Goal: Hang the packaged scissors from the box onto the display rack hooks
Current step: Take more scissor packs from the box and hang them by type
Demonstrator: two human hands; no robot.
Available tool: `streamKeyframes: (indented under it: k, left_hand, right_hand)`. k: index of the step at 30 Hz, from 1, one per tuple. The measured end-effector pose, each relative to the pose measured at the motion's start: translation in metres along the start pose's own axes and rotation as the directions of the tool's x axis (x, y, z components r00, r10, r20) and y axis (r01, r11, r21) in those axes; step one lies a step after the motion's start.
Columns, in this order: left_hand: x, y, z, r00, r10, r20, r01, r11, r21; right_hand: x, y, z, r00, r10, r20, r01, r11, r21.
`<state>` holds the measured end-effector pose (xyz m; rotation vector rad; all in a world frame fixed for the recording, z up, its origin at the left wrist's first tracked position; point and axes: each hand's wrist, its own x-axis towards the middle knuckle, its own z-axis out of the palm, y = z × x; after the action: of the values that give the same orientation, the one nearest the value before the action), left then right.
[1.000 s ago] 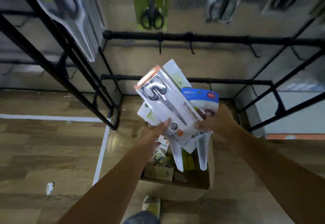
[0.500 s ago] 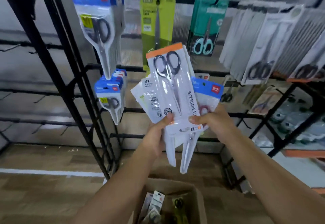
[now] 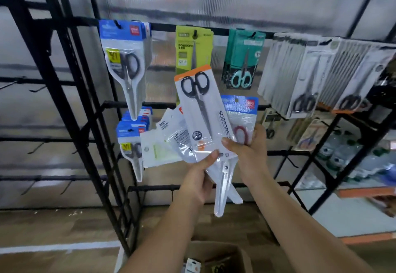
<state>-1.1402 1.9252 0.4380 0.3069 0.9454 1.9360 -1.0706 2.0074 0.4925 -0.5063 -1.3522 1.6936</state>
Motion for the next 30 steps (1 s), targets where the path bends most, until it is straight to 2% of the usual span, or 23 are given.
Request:
streamKeyframes:
  k: [6, 9, 11, 14, 18, 21, 28, 30]
  left_hand:
    - [-0.005, 0.008, 0.010, 0.986, 0.163, -0.022, -0.163, 0.987, -0.013]
    - [-0.005, 0.015, 0.014, 0.981, 0.187, -0.053, -0.189, 0.981, -0.046]
    - [-0.005, 0.016, 0.021, 0.970, 0.224, -0.097, -0.226, 0.974, -0.010]
    - [-0.004, 0.016, 0.032, 0.945, 0.304, -0.119, -0.302, 0.953, 0.035]
    - [0.000, 0.013, 0.045, 0.928, 0.372, -0.037, -0.368, 0.926, 0.084]
    - [0.006, 0.006, 0.057, 0.916, 0.400, 0.021, -0.400, 0.913, 0.079]
    - [0.023, 0.005, 0.065, 0.930, 0.361, 0.074, -0.367, 0.895, 0.252]
    - [0.026, 0.006, 0.064, 0.934, 0.347, 0.079, -0.356, 0.898, 0.259]
  right_hand:
    - [-0.001, 0.008, -0.001, 0.975, -0.214, 0.058, 0.220, 0.965, -0.145]
    - [0.003, 0.013, -0.008, 0.980, -0.191, 0.055, 0.198, 0.964, -0.179]
    - [0.007, 0.017, -0.013, 0.988, -0.156, -0.016, 0.151, 0.974, -0.172]
    - [0.017, 0.018, -0.014, 0.977, -0.182, -0.108, 0.157, 0.966, -0.204]
    - [0.031, 0.009, -0.009, 0.943, -0.150, -0.298, 0.116, 0.985, -0.126]
    - [0.045, 0.000, -0.007, 0.892, -0.215, -0.397, 0.132, 0.965, -0.227]
    - [0.051, 0.000, -0.012, 0.937, -0.207, -0.282, 0.139, 0.960, -0.243]
    - [0.053, -0.002, -0.014, 0.951, -0.162, -0.263, 0.116, 0.977, -0.181]
